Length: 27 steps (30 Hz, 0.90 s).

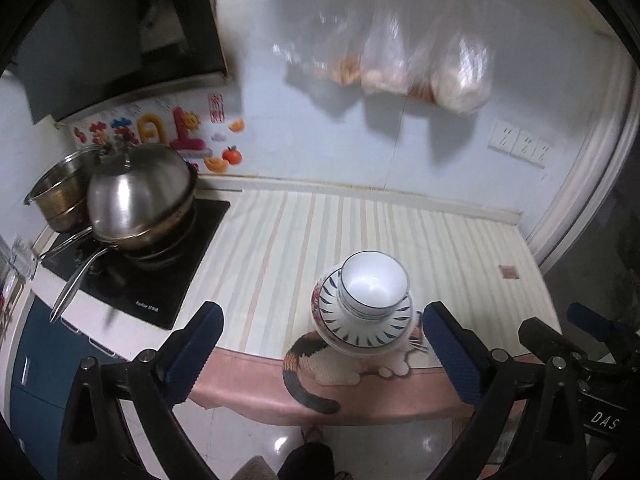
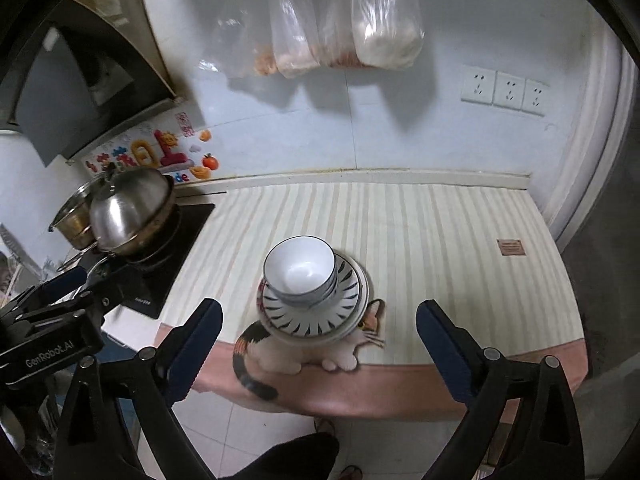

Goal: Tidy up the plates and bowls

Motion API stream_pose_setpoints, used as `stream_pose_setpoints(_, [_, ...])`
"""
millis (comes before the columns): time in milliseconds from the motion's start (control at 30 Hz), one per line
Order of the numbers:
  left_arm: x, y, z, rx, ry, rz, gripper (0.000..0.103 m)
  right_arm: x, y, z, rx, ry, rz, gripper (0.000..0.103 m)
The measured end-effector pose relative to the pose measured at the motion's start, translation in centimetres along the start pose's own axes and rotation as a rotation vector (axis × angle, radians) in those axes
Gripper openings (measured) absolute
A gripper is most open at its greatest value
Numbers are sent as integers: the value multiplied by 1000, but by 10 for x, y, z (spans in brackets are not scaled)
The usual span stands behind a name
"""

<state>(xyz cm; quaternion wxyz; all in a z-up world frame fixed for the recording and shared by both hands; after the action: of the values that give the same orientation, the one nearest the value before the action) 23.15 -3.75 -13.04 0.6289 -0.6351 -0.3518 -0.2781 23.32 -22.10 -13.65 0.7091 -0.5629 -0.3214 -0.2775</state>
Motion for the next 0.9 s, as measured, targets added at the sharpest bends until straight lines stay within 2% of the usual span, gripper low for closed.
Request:
stream_pose_setpoints(233, [-22,-69,-8,26,11,-27,102,-24,-88,9,-8,-22,-82,101])
stream_pose_setpoints(433, [-37,-104,-8,39,42,-43,102,-38,-148,20,-40,-49,-150,102])
stream_pose_setpoints(667, [-48,-134,-3,39,74,-66,102,-51,-193,32,-74,-48,-206,102])
stream_pose_setpoints(900, [-53,-148,10,26,50,-72,102,-64,-204,39,-87,-25,-195,102])
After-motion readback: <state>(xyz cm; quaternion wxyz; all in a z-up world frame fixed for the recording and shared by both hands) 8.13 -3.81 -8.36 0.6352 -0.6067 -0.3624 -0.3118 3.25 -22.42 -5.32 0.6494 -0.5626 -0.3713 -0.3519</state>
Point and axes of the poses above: each gripper's, at about its wrist camera, not at the fingertips, and y roughly the way its jaws point, z to its left, x to its top, the point moved 5 cm from there along y, roughly the way its jaws point, and after that the axes turned 8 degrees about -z, right-handed, at the moved point
